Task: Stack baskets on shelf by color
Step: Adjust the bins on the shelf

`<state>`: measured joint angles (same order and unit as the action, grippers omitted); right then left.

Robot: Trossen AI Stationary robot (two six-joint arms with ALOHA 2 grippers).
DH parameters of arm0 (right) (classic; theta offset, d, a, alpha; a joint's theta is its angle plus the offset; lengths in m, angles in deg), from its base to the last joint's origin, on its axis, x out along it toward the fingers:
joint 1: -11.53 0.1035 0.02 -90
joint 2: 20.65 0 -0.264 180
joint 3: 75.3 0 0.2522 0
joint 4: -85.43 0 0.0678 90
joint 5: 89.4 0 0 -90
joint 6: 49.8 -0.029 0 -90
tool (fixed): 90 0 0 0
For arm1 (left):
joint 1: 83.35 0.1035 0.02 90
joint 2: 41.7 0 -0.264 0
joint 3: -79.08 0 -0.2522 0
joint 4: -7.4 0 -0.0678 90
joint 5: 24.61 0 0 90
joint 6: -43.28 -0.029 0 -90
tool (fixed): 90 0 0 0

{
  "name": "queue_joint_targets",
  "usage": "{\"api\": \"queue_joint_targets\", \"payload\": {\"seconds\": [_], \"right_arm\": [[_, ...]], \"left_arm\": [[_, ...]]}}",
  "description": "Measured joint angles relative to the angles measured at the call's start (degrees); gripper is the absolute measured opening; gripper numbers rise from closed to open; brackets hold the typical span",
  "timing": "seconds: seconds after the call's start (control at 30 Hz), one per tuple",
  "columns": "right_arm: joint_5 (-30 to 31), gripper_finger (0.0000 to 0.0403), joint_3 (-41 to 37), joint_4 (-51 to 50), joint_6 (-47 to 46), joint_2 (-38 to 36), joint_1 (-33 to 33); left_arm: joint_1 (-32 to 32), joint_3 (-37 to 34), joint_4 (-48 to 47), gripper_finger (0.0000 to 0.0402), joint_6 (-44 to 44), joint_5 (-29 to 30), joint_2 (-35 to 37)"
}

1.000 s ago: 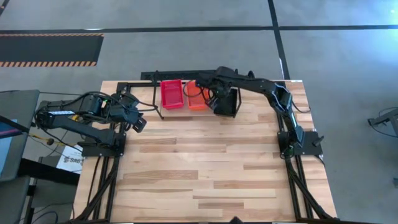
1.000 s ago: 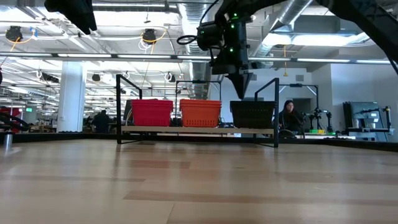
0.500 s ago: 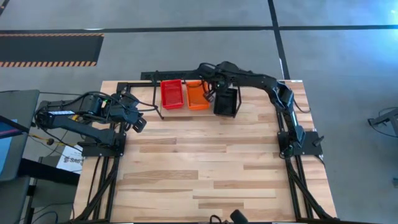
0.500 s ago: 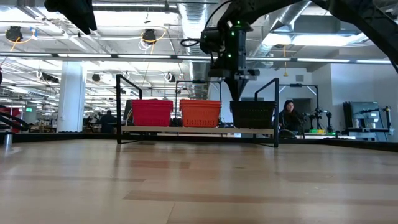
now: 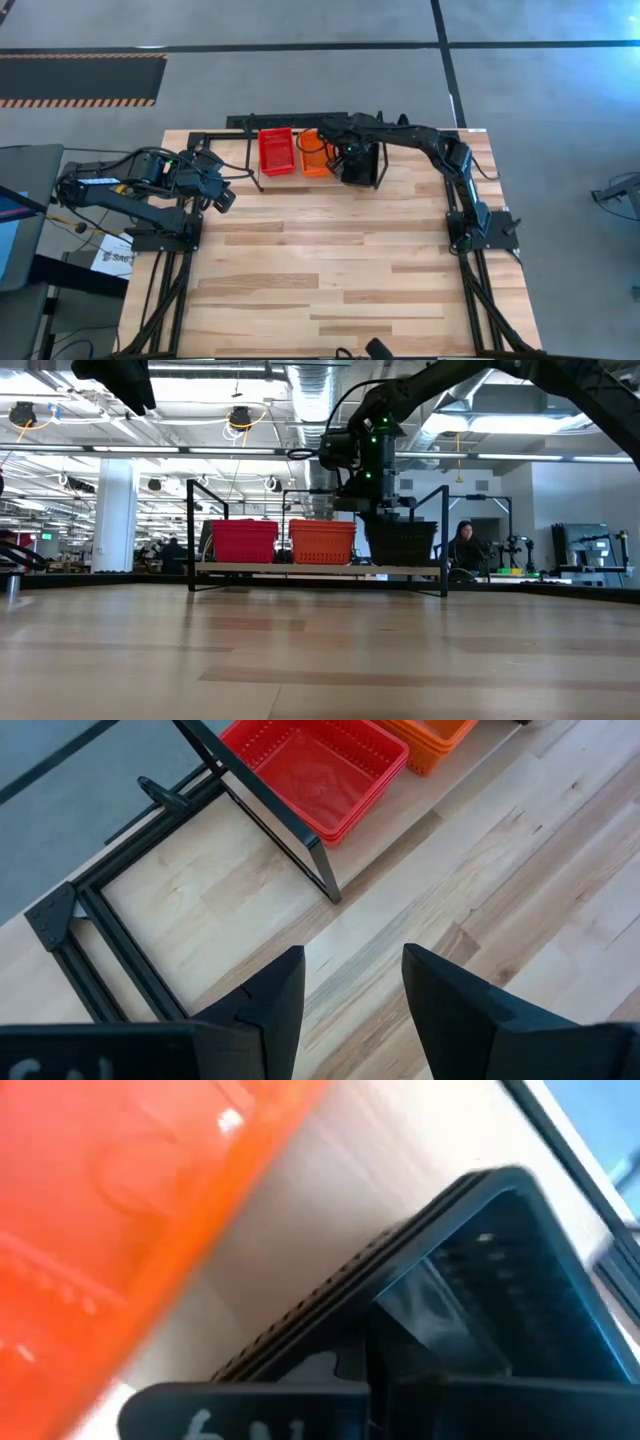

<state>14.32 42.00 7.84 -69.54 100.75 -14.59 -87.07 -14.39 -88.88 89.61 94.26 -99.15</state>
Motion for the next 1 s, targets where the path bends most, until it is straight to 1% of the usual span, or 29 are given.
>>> {"api": "queue_joint_targets", "payload": {"seconds": [0.2,0.43,0.63,0.73,0.83,1.0], "right_arm": [[-2.1,0.0,0.6,3.7,2.3,0.0,-2.0],[-2.1,0.0,0.6,7.7,7.6,0.0,-2.1],[-2.1,0.0,0.6,10.1,8.7,0.0,-2.2],[-1.4,0.0,0.6,9.4,8.7,0.0,-2.6],[1.2,0.0,0.6,6.3,8.7,-0.7,-2.8],[3.2,0.0,0.6,2.3,7.2,-5.3,-2.7]], "left_arm": [[0.0,0.0,0.0,0.0157,0.0,-0.1,0.0],[0.0,0.0,0.0,0.0157,0.0,-0.2,0.0],[0.0,0.0,0.0,0.0157,0.0,-0.2,0.0],[0.0,0.0,0.0,0.0157,0.0,-0.2,0.0],[0.0,0.0,0.0,0.0157,0.0,-0.2,0.0],[0.0,0.0,0.0,0.0157,0.2,-0.2,0.0]]}}
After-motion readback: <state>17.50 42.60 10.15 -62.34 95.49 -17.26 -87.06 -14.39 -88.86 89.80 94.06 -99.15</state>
